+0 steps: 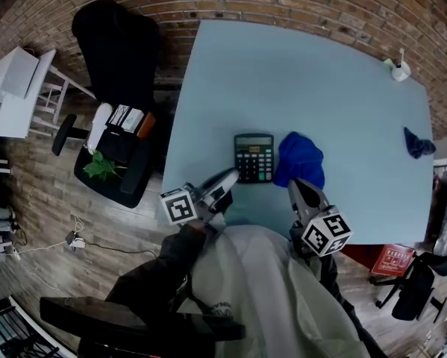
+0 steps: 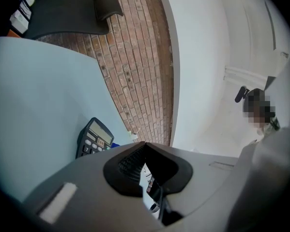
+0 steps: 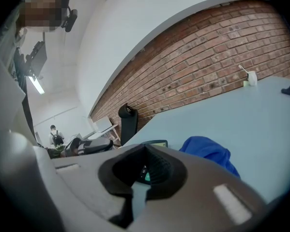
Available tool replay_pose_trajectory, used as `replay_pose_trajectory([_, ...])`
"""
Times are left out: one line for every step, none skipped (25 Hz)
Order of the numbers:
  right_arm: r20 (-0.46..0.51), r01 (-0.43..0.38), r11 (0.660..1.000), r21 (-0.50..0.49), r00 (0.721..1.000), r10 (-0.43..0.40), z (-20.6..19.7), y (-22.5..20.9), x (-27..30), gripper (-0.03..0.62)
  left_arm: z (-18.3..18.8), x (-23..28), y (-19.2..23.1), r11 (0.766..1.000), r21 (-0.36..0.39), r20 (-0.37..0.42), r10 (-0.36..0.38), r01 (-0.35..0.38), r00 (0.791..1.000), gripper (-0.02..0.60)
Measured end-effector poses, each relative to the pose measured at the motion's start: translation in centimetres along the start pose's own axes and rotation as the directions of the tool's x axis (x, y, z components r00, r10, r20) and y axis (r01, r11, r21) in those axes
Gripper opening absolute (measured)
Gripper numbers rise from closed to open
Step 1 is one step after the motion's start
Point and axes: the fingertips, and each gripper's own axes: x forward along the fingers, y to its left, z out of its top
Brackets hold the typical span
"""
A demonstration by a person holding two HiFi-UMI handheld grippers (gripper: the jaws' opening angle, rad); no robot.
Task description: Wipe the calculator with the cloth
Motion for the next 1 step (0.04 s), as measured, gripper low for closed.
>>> replay_pose_trajectory([-0.002,-0.001,1.000,-0.001,1.000,0.001,-0.04,0.06,0.08,0.002,0.06,-0.08,0.11,1.000,-0.002,0.001,0.002,-0.002,1.000,0.003])
